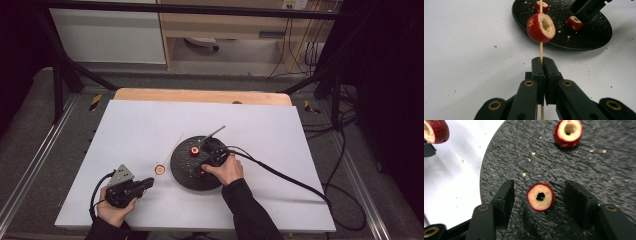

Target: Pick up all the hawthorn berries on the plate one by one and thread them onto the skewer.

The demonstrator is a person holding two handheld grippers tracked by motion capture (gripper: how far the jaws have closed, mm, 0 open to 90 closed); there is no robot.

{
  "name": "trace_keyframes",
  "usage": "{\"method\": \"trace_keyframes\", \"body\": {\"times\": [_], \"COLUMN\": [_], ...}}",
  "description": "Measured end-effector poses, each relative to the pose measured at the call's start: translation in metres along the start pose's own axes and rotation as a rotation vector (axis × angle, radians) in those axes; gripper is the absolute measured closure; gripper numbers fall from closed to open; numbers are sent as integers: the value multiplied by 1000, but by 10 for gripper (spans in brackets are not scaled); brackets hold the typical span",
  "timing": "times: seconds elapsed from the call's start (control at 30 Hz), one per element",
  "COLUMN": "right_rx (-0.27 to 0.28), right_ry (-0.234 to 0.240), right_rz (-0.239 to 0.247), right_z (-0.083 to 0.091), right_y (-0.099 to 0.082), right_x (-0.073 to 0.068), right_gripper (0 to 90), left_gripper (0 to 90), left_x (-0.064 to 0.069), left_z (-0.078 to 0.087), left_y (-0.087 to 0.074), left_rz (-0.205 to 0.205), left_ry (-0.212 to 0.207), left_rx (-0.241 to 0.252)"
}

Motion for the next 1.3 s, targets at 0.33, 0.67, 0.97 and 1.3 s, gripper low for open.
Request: {"method": "trace_keyframes", "body": {"times": [0.33, 0.67, 0.97, 1.3], "right_rx": [-33, -49, -64, -66], "right_ry": [-5, 14, 17, 20], "right_rz": [-27, -63, -74, -89], "right_z": [-6, -8, -8, -8], "right_y": [0, 1, 1, 1], "right_x": [6, 8, 10, 9], "right_gripper": [547, 591, 593, 599], "left_gripper": [880, 880, 880, 880], "left_x": [1, 1, 1, 1], "left_z": [0, 0, 0, 0], "left_y": [0, 0, 0, 0], "left_rz": [-4, -8, -8, -11], "left_ry": [-2, -3, -2, -2], "left_rx": [0, -3, -3, -1]}}
Point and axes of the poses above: each handheld gripper's, and its own axes: z roughly backward along the jaws, y roughly out of its top, x roughly to its right, the point moved 4 cm from there along -z, roughly forward along the jaws, and after that the axes turned 9 degrees about y, right-handed, at the moved point
